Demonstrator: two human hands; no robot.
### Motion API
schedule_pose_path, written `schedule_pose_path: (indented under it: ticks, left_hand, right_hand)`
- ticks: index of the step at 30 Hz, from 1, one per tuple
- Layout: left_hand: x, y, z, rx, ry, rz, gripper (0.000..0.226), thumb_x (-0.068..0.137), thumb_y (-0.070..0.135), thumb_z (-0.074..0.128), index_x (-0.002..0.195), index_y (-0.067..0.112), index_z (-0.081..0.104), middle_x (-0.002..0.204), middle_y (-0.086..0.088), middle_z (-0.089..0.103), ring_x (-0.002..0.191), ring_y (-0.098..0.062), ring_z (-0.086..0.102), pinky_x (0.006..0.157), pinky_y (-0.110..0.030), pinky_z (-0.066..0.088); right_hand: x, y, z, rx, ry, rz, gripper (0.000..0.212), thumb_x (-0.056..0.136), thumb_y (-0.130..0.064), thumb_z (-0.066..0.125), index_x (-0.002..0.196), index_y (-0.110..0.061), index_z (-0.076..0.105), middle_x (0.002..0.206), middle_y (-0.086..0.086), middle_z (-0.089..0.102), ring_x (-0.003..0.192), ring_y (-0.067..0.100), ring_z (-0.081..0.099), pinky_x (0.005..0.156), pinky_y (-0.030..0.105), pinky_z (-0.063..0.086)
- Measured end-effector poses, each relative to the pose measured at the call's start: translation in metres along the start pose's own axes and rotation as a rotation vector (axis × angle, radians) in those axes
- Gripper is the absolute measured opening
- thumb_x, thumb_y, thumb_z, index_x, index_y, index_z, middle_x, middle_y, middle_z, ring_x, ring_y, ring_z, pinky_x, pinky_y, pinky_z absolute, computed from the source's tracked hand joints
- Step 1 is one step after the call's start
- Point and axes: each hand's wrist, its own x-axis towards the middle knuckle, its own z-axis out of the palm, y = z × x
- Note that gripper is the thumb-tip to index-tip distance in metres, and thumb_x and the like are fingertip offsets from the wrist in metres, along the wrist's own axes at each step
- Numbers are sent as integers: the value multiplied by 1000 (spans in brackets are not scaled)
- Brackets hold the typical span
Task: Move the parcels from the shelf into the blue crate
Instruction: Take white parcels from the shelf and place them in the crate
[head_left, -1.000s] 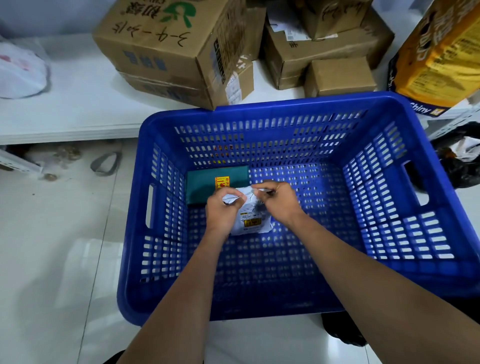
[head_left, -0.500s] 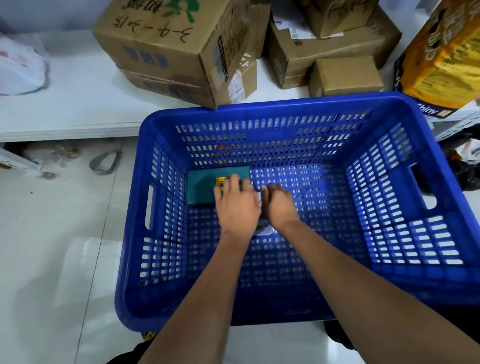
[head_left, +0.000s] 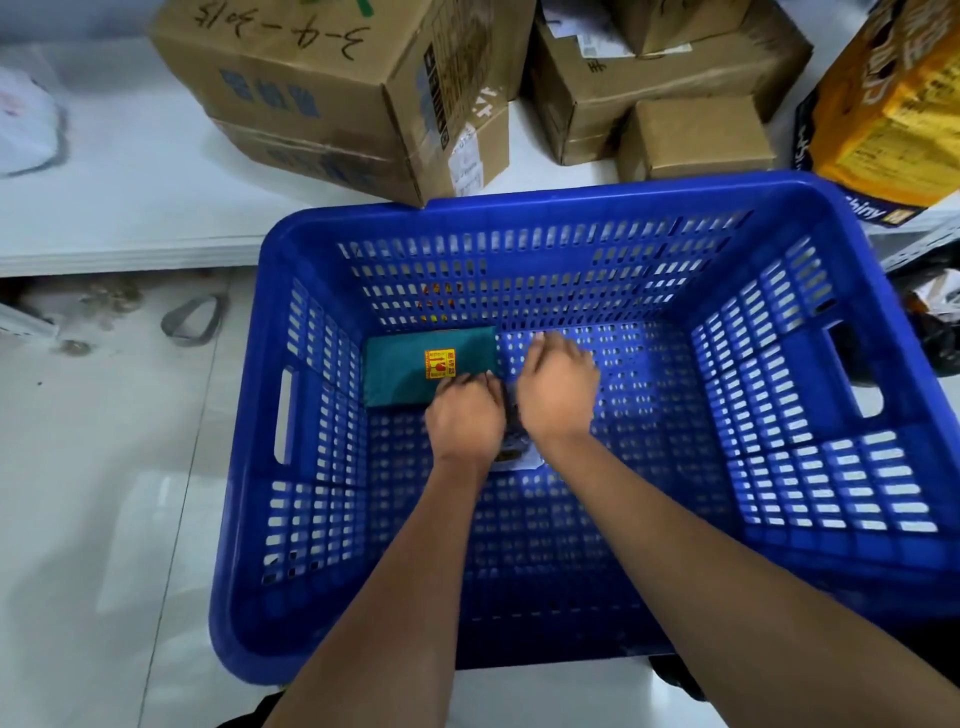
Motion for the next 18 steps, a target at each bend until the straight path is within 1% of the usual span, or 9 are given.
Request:
schedule_pose_path:
  ticks: [1,2,3,4,7,9,12,15,18]
  left_hand:
    - [-1,1,-2,14,-13,7,30,99,26,43,95,12,69,100,-7,69,105,-26,58,74,-35,47]
    - [-2,2,-5,32,-28,16,24,97,25,48,100,13,68,103,-6,69,107,-25,57,74,-34,46]
    - [-3,2,-6,50,-53,16,22,95,26,51,104,14,66,105,-5,68,108,-24,57,73,-33,45]
    - [-3,1,-7,57,-68,11,21,95,27,52,105,14,65,105,-4,68,108,-23,57,72,-32,43]
    - [-1,0,-3,-4,-49,-15,21,94,25,50,93,15,68,99,-5,69,99,-25,60,70,-33,44]
    - [-1,-2,2,-77,-33,-52,29,95,27,47,78,14,67,86,-8,69,87,-29,62,64,-33,41]
    - [0,-5,7,-274,-1,-193,38,93,27,49,59,11,51,60,-10,56,63,-33,54,55,-31,31]
    - [2,-7,7,-569,-18,-455,32,90,23,55,63,7,54,61,-14,55,65,-32,51,58,-30,32]
    - [-1,-9,8,-829,-69,-649,28,91,23,54,70,7,63,73,-11,65,79,-34,62,66,-31,43]
  right_hand:
    - [-4,-7,0,-76,29,-183,44,104,-33,26,99,-7,62,95,13,66,92,33,60,88,44,47]
    - [-7,-13,2,-118,-23,-317,46,104,-34,24,98,-9,62,91,12,67,90,31,61,87,43,48]
    - [-10,-17,3,-133,-108,-377,49,104,-38,22,96,-11,62,84,10,66,84,30,62,83,43,51]
    - [-11,-18,5,-143,-191,-373,53,104,-42,20,91,-12,62,75,9,64,75,29,62,75,42,54]
    - [-1,-8,8,-176,-335,-222,61,103,-47,19,73,-13,60,61,6,56,62,28,58,58,36,51]
    - [6,-1,11,-230,-373,-179,57,104,-43,21,76,-12,60,62,5,53,62,27,55,54,32,44]
    - [9,6,16,-167,-414,-59,50,103,-37,26,86,-8,62,66,6,55,63,27,55,53,32,42]
    - [9,9,15,114,-391,250,49,101,-38,33,89,-3,65,85,16,66,79,35,63,72,41,54]
    - [9,16,17,380,-481,506,45,99,-31,34,114,-1,64,112,19,66,89,26,58,92,42,52]
